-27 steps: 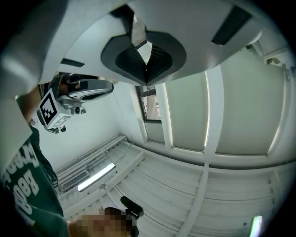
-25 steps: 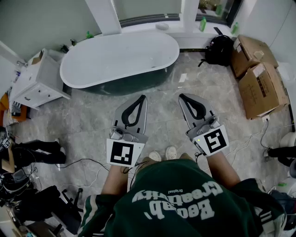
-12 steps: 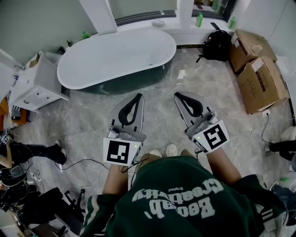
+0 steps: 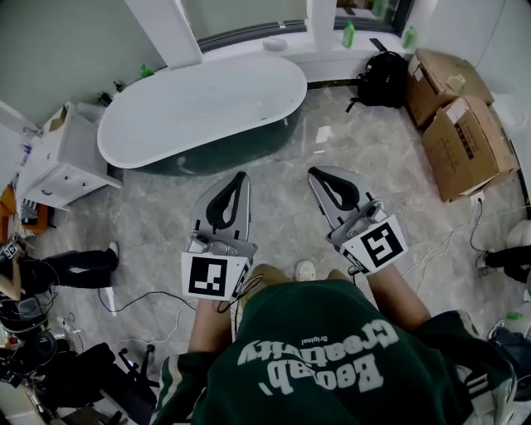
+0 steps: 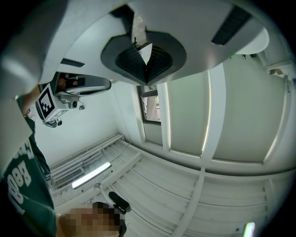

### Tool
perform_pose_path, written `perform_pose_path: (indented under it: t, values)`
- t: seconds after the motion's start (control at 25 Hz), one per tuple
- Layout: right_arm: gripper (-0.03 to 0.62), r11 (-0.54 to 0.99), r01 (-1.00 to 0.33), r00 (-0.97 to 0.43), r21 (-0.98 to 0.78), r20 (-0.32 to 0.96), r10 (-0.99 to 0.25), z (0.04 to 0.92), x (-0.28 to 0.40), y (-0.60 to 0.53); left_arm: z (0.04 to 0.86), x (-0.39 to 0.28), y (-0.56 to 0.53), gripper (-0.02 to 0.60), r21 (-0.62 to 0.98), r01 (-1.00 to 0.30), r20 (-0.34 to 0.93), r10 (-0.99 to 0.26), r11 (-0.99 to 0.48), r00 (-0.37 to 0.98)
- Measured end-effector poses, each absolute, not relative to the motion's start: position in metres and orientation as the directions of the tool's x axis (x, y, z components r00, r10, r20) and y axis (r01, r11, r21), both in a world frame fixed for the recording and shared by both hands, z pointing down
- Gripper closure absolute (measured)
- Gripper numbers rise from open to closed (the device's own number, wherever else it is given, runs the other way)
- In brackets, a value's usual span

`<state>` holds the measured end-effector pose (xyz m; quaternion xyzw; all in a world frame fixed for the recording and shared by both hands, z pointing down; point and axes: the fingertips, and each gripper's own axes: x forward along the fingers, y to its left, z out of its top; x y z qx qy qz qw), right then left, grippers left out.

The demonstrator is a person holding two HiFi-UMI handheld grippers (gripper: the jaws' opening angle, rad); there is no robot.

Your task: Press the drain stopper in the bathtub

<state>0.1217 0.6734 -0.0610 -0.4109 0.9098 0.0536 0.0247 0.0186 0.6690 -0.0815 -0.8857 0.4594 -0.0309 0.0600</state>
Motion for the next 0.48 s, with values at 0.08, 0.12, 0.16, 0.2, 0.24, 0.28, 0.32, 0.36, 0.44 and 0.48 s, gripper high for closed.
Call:
perform_pose_path:
  t: [0.08, 0.12, 0.16, 0.2, 0.24, 0.28, 0.32, 0.36, 0.44, 0.48]
  values:
    - [0.585, 0.651, -0.755, -0.655, 0.077, -0.092, -0.750, -0.060, 0.128, 0.673, -0.082, 0.024, 0.669, 0.580, -0.145, -0.811, 0.003, -0.820, -0.567, 0.573]
    - [0.585, 0.647, -0.758, -0.652, 0.076, -0.095, -0.753, -0.060, 0.133, 0.673, -0.082, 0.029, 0.670, 0.580, -0.151, -0.807, 0.005, -0.817, -0.570, 0.576]
    - [0.585, 0.643, -0.762, -0.647, 0.076, -0.098, -0.756, -0.061, 0.137, 0.674, -0.083, 0.034, 0.670, 0.580, -0.157, -0.802, 0.005, -0.813, -0.576, 0.583]
    - [0.585, 0.638, -0.767, -0.642, 0.076, -0.101, -0.760, -0.061, 0.142, 0.675, -0.084, 0.039, 0.670, 0.580, -0.162, -0.797, 0.004, -0.808, -0.582, 0.589]
    - [0.585, 0.632, -0.772, -0.636, 0.075, -0.101, -0.765, -0.062, 0.147, 0.675, -0.085, 0.044, 0.670, 0.580, -0.165, -0.792, 0.002, -0.804, -0.587, 0.595]
    - [0.585, 0.626, -0.777, -0.630, 0.072, -0.103, -0.770, -0.062, 0.151, 0.674, -0.086, 0.049, 0.670, 0.580, -0.167, -0.789, 0.001, -0.800, -0.591, 0.600]
    - [0.585, 0.621, -0.781, -0.625, 0.066, -0.107, -0.774, -0.062, 0.155, 0.673, -0.087, 0.053, 0.669, 0.580, -0.169, -0.786, 0.001, -0.798, -0.594, 0.603]
    - [0.585, 0.618, -0.784, -0.621, 0.059, -0.113, -0.776, -0.062, 0.159, 0.672, -0.088, 0.056, 0.669, 0.580, -0.171, -0.785, 0.001, -0.796, -0.596, 0.605]
    - [0.585, 0.615, -0.787, -0.616, 0.048, -0.121, -0.778, -0.058, 0.163, 0.670, -0.088, 0.060, 0.667, 0.580, -0.177, -0.782, 0.002, -0.795, -0.598, 0.607]
    - [0.585, 0.616, -0.786, -0.617, 0.046, -0.120, -0.778, -0.056, 0.163, 0.669, -0.087, 0.060, 0.665, 0.580, -0.180, -0.781, 0.001, -0.794, -0.598, 0.608]
